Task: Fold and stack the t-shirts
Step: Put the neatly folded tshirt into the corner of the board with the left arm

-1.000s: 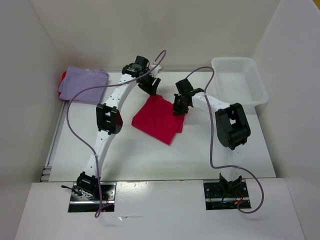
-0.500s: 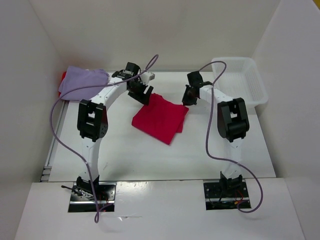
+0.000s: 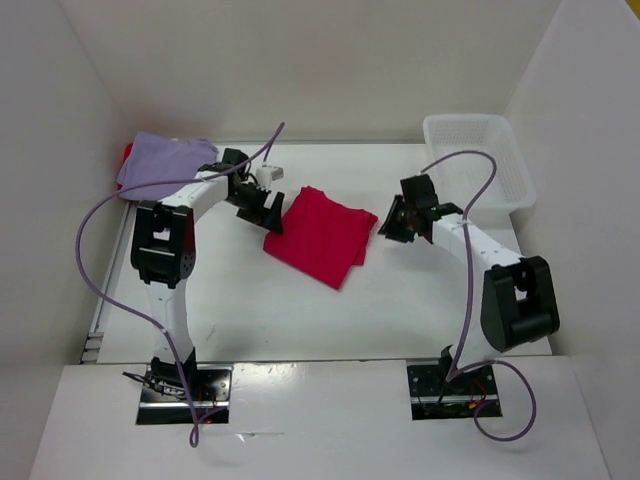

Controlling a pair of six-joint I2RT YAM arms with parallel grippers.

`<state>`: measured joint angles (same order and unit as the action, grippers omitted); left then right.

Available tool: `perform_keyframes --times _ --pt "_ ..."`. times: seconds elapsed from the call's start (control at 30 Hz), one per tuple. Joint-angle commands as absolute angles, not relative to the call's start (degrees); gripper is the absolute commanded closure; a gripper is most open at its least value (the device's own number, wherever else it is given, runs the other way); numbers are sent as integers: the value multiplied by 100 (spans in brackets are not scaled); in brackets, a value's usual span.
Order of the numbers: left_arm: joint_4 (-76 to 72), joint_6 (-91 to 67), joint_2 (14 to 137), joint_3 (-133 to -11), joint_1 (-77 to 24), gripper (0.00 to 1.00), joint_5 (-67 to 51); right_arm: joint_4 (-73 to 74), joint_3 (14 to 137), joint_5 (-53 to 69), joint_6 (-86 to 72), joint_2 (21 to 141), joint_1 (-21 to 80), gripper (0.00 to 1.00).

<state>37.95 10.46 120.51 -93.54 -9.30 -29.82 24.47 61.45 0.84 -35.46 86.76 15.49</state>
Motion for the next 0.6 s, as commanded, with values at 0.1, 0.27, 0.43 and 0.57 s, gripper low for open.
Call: perform_keyframes --times 0.1,0.27,0.43,0.57 --pt "3445 1195 11646 -8737 -1020 1 -3630 1469 5370 984 -4034 9061 1625 68" --pt "3261 1248 11593 -8350 -1020 1 -3507 1292 5484 1248 -4034 9413 1749 68" --pt "3261 1248 11593 -8244 -1020 7 -3560 1160 5432 1310 -4087 9720 1802 68" --pt "3322 1248 11645 -8244 -1020 20 -3560 1099 5493 1310 -4087 9992 1854 68"
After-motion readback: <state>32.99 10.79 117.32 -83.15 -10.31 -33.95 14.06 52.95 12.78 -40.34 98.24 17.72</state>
